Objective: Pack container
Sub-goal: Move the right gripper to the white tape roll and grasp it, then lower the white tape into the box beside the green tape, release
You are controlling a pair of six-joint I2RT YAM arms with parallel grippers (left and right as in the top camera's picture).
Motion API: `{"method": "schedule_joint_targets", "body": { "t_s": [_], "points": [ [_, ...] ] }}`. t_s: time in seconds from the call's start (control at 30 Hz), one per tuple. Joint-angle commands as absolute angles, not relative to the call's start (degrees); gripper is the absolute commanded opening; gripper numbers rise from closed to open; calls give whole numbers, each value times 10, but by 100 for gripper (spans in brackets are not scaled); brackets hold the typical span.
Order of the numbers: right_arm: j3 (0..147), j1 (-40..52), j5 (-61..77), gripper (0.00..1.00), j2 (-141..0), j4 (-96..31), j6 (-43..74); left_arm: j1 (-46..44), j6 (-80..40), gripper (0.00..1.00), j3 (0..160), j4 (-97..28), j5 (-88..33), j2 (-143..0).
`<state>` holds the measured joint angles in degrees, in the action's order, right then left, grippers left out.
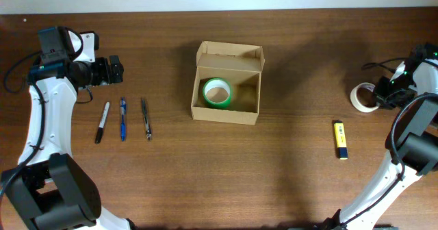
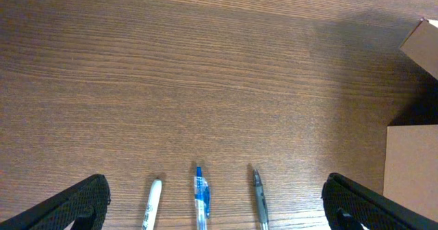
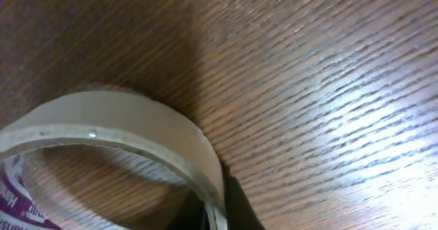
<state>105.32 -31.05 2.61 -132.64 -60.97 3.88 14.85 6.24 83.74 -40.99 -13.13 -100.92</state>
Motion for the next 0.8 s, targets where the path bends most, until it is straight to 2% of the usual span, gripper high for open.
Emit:
{"method": "schedule_joint_targets", "body": {
  "t_s": [0.0,0.2,0.37,0.57,0.77],
  "points": [
    [1048,-312,24,4,-1334,-611,39,150,70,99,846,-410,-138,-1014],
    [1081,-305,99,4,-1280,-624,27,150,70,99,846,-410,-138,-1014],
    [1195,-254,201,4,-1179,-673,-32,150,70,99,846,-410,-138,-1014],
    [1363,-70,226,4,-1086,-751,-140,150,70,99,846,-410,-138,-1014],
    [1377,163,69,4,-1098,-752,-215,150,70,99,846,-410,-138,-1014]
  ]
}}
